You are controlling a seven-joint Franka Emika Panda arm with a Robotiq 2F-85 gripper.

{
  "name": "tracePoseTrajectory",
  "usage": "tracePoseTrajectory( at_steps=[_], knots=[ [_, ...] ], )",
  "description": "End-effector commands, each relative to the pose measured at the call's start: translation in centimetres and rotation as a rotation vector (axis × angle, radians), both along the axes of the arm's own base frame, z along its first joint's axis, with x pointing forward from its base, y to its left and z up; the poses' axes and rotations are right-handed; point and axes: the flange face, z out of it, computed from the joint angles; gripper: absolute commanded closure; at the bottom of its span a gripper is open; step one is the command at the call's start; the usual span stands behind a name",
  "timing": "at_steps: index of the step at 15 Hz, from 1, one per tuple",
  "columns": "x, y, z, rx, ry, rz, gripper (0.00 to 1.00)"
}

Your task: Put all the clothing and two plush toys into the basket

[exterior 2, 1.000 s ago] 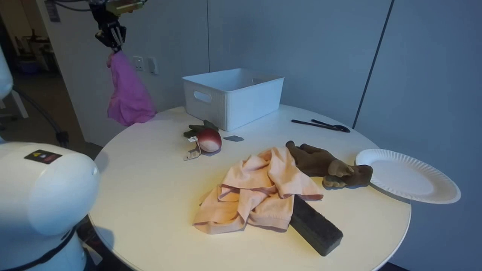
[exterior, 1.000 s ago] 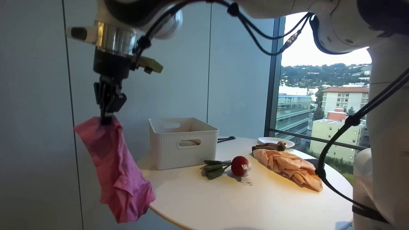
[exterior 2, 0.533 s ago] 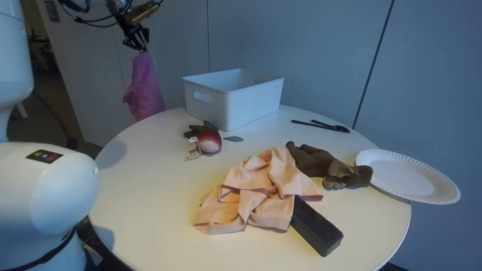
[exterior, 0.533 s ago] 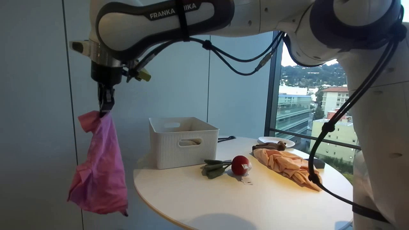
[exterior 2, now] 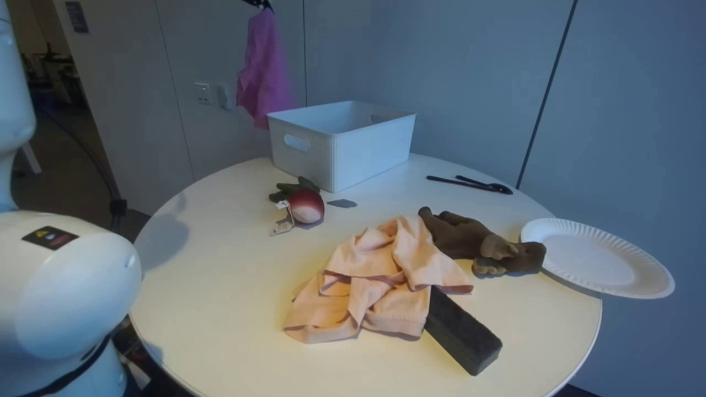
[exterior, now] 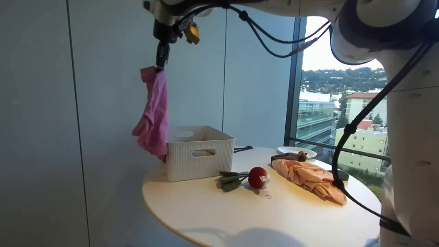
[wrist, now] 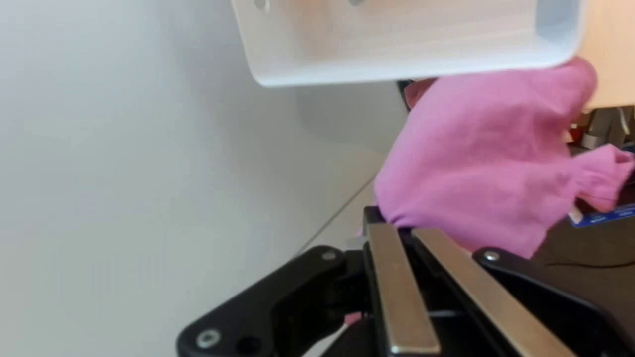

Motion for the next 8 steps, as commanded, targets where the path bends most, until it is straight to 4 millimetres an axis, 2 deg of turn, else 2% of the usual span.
tracePoseTrajectory(
  at_steps=[1,4,5,6,7,8],
  knots=[
    [-0.5,-8.6,4.5,0.034,-0.069,-0.192,0.94],
    [0.7,-14.1,5.3,0.031,-0.115,-0.361,0.94],
    [1.4,-15.3,4.7,0.017,-0.13,-0.416,0.94],
    [2.2,-15.8,3.3,-0.019,-0.14,-0.465,0.93],
    [2.9,-15.9,2.0,-0.047,-0.157,-0.512,0.68],
    [3.2,-15.2,0.3,-0.091,-0.134,-0.568,0.68]
  ],
)
